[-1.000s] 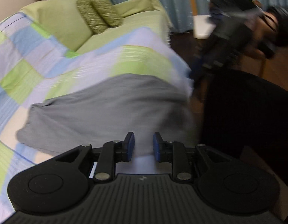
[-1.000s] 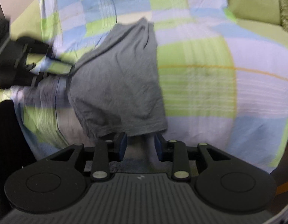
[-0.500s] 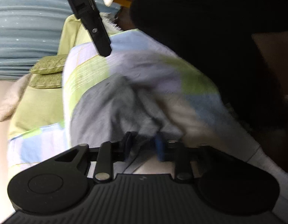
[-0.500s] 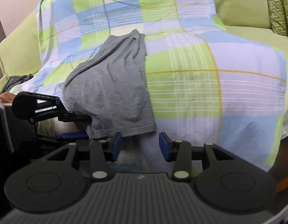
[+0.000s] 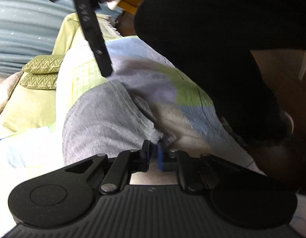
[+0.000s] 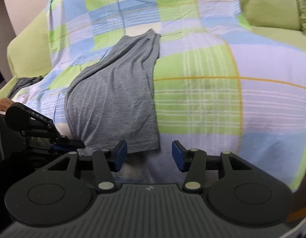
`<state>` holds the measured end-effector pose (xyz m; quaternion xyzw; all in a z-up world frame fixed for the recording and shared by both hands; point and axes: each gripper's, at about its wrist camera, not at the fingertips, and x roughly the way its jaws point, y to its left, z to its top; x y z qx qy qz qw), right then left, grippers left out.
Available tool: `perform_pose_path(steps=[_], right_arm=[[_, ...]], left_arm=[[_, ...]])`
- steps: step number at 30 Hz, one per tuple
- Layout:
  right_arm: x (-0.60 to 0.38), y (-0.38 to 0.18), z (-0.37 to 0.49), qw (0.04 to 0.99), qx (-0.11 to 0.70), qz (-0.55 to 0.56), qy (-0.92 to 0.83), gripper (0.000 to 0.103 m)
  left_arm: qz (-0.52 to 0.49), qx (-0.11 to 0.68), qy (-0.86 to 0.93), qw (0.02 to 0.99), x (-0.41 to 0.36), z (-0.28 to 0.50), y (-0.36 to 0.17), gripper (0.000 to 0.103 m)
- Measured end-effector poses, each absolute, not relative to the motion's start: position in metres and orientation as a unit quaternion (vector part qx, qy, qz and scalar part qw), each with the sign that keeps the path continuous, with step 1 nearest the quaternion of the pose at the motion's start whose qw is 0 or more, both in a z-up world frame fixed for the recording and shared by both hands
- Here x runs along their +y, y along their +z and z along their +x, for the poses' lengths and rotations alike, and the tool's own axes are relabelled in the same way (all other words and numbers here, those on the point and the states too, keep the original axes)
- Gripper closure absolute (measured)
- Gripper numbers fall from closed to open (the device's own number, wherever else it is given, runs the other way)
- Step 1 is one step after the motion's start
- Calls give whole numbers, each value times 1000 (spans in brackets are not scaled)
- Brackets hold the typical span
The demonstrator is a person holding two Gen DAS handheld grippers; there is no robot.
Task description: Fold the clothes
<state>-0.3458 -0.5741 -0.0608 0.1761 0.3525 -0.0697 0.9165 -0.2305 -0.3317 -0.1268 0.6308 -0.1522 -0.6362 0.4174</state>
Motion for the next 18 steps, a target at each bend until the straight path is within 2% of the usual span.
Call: perform_pose_path(steps=[1, 3, 7, 11, 15, 17, 18], right_arm=[[-576, -62, -344, 916, 355, 174, -65, 57], [-578, -63, -342, 916, 357, 173, -56, 57], [-588, -68, -336, 913, 361, 190, -35, 56], [-594, -70, -336, 911, 355, 206, -36, 56], [-595, -67, -341, 913, 346, 214, -37, 56], [-597, -67, -347, 913, 342, 219, -35, 56], [-597, -67, -349, 913, 342, 219, -32, 56]], left_arm=[[625, -153, -640, 420, -328, -229, -126, 70], [624, -178, -640, 412, -315, -227, -129, 55], [647, -314, -585, 375, -295, -221, -153, 46], [668, -399, -544, 315, -289, -217, -177, 46], [683, -447, -503, 284, -294, -221, -201, 44], [687, -438, -502, 290, -301, -226, -207, 51], [687, -418, -512, 303, -308, -228, -205, 75]])
